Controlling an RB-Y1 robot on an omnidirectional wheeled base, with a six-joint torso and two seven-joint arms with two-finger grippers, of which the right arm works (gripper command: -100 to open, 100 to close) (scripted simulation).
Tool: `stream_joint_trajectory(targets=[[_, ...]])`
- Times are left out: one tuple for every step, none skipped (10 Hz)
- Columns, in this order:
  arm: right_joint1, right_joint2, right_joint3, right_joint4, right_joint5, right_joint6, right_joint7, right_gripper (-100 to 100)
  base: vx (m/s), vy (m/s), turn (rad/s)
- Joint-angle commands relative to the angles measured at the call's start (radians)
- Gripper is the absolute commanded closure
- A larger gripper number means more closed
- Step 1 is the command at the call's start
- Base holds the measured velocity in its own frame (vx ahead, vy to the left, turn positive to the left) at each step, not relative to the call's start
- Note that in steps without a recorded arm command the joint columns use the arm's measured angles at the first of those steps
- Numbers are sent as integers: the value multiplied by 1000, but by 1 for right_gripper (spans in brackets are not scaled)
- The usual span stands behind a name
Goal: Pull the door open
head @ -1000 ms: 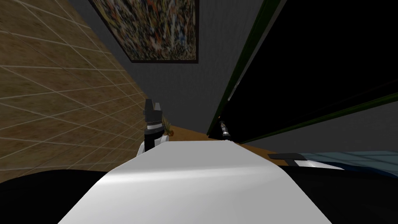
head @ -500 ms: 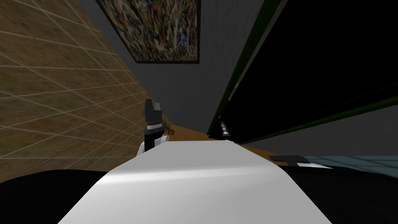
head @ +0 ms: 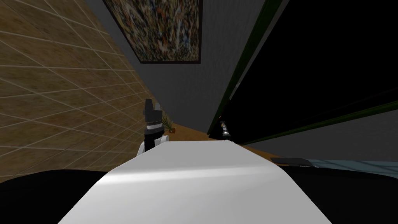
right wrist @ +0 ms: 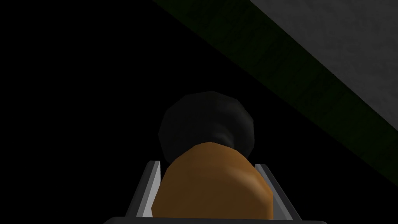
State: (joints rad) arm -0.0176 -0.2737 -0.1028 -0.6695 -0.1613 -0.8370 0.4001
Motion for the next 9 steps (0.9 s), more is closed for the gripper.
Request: stream_joint_trajectory(targets=[[4, 6, 3, -6, -8, 1, -50, 100, -40, -22, 57], [4, 6, 3, -6, -8, 1, -58, 100, -31, -17, 45], [4, 7, 4, -6, -16, 1, -96, 100, -40, -8, 59], [4, 7, 4, -6, -16, 1, -100, 100, -32, -9, 33], [4, 7, 4, -6, -23, 1, -140, 100, -37, -16, 72], [4, 7, 4, -6, -31, 2, -165, 100, -52, -31, 105], [4, 7, 4, -6, -31, 2, -183, 100, -44, -18, 50], [4, 7, 5, -7, -39, 2, -217, 100, -43, -7, 56], [4, 7, 5, -7, -39, 2, -225, 100, -35, -10, 27]])
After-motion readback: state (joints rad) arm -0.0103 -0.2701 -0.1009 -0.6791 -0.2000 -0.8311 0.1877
